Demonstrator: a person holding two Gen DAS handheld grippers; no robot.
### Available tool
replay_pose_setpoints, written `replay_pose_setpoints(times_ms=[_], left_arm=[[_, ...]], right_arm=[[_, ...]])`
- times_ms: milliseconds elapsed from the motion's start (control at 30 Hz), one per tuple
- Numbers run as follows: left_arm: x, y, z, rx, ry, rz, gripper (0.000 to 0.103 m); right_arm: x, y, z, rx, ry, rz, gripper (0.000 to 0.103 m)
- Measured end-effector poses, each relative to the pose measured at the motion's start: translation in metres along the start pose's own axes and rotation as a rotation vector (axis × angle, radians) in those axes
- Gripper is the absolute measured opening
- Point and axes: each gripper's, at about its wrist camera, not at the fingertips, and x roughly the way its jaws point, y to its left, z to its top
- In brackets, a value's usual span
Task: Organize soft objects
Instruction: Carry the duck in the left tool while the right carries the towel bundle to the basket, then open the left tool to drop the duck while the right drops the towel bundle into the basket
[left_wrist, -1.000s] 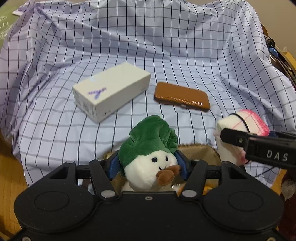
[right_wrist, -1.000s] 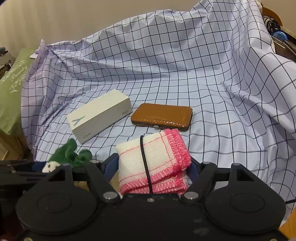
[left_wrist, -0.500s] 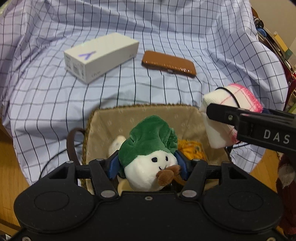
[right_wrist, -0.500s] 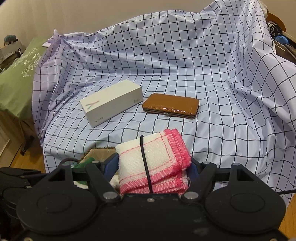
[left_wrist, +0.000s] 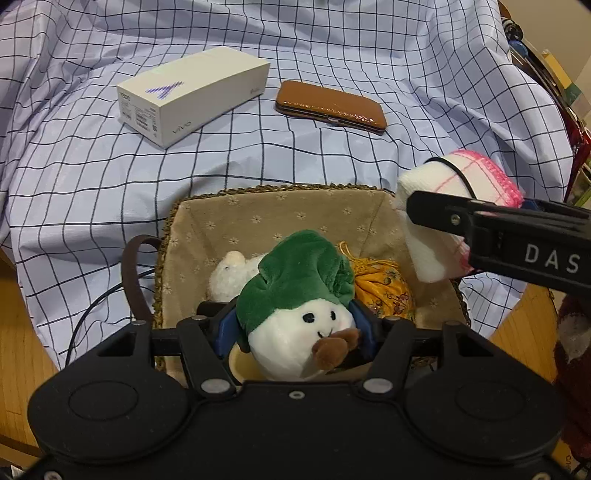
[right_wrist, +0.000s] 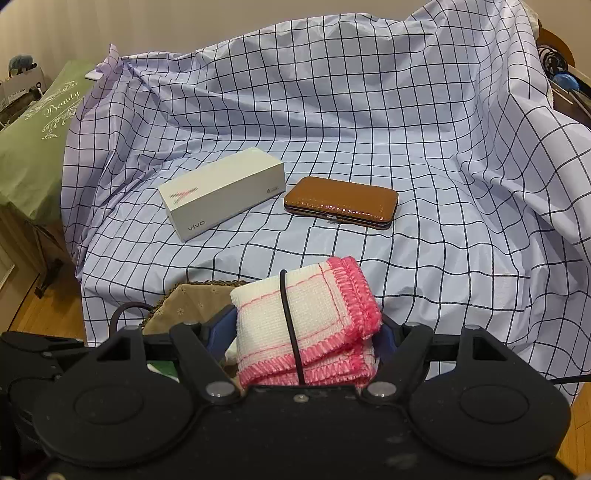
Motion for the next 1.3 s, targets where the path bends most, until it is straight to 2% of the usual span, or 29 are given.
replay_pose_setpoints(times_ms=[133, 200, 367, 800, 1300], left_arm=[[0.002, -0.002, 0.001, 0.011, 0.003, -0.006, 0.058], [0.001, -0.003, 0.002, 0.018, -0.002, 0.003, 0.065], [-0.001, 0.001, 0.005, 0.001, -0.021, 0.011, 0.066], [-0.003, 0.019, 0.012, -0.060, -0.079, 0.157, 0.066], [-0.004, 0.023, 0.008, -0.094, -0.079, 0.187, 0.066]], right_arm=[[0.001, -0.001, 0.002, 0.001, 0.003, -0.003, 0.074], [0.002, -0.002, 0.002, 0.001, 0.004, -0.004, 0.074], [0.006, -0.001, 0.003, -0.001, 0.013, -0.005, 0.074], [0.017, 0.000, 0.005, -0.015, 0.049, 0.002, 0.074], [0.017, 0.008, 0.009, -0.024, 0.031, 0.032, 0.076]])
